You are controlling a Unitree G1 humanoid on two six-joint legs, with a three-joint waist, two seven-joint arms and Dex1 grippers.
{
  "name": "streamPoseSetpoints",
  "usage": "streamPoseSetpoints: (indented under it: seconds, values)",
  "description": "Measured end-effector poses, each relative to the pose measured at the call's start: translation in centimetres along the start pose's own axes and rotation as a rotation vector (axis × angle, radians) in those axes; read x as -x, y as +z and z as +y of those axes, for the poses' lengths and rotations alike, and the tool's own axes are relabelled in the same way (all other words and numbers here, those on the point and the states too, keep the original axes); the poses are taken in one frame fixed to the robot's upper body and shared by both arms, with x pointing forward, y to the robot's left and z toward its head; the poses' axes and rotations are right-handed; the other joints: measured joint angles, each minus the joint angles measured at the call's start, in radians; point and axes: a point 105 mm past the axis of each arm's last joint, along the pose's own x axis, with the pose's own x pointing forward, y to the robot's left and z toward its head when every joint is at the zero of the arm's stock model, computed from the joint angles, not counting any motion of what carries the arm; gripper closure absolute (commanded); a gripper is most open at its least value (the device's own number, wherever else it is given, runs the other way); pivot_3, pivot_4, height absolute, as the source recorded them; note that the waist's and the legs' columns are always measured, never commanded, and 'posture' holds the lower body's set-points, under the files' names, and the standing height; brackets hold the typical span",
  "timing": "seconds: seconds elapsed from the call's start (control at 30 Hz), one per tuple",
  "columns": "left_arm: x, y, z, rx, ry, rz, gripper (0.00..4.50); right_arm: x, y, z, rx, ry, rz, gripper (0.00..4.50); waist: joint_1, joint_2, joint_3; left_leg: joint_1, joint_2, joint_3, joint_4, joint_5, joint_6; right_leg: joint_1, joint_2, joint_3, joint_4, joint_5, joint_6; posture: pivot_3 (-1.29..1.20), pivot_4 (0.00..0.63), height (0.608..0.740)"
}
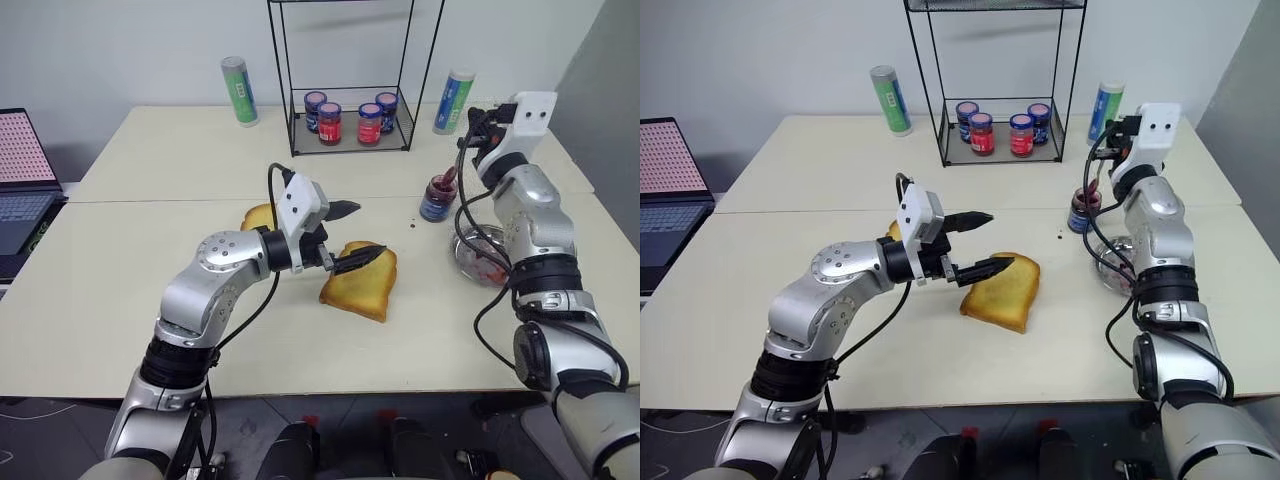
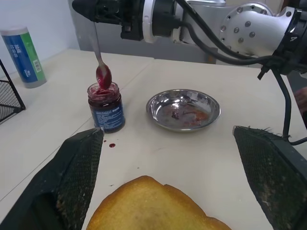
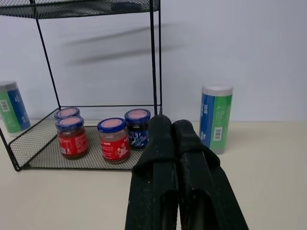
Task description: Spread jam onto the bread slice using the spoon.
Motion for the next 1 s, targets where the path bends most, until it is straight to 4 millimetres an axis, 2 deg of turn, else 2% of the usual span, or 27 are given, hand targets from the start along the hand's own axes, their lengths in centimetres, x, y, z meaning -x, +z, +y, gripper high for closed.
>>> streamPoseSetpoints:
  seconds: [0.07,0.27,0.6,0.7,1.0]
  values:
    - [0.1,0.0,0.1,0.001,0.008,0.002,0.0,-0.1,-0.1,-0.1,0.03,-0.004,-0.011,4.5,-0.001,0.0,0.0,0.0,0.0,0.0,0.0,0.0,0.0,0.0,0.0,0.0,0.0,0.0,0.0,0.0,0.15,0.74]
    - [0.4,-0.1,0.3,0.003,0.03,0.004,0.0,0.0,-2.4,0.4,0.078,0.003,0.021,4.5,-0.006,0.0,0.0,0.0,0.0,0.0,0.0,0.0,0.0,0.0,0.0,0.0,0.0,0.0,0.0,0.0,0.15,0.74]
    - [0.2,0.7,0.7,-0.016,0.047,-0.017,0.0,0.0,-4.1,1.5,0.149,0.046,0.044,4.5,-0.011,0.0,0.0,0.0,0.0,0.0,0.0,0.001,-0.001,0.0,0.0,0.0,0.001,0.0,0.0,0.0,0.15,0.74]
    - [0.3,0.9,0.8,-0.011,0.053,-0.024,0.0,-0.1,-4.4,1.4,0.106,0.032,0.052,4.5,-0.014,0.0,0.0,0.0,0.0,0.0,0.0,0.001,-0.001,0.0,0.0,0.0,0.001,0.0,0.0,0.0,0.15,0.74]
    - [0.4,1.0,0.9,-0.008,0.064,-0.028,0.0,-0.7,-3.5,-0.1,-0.097,-0.061,0.055,4.5,-0.015,0.0,0.0,0.0,0.0,0.0,0.0,0.001,-0.001,0.0,0.0,0.0,0.001,0.0,0.0,0.0,0.15,0.74]
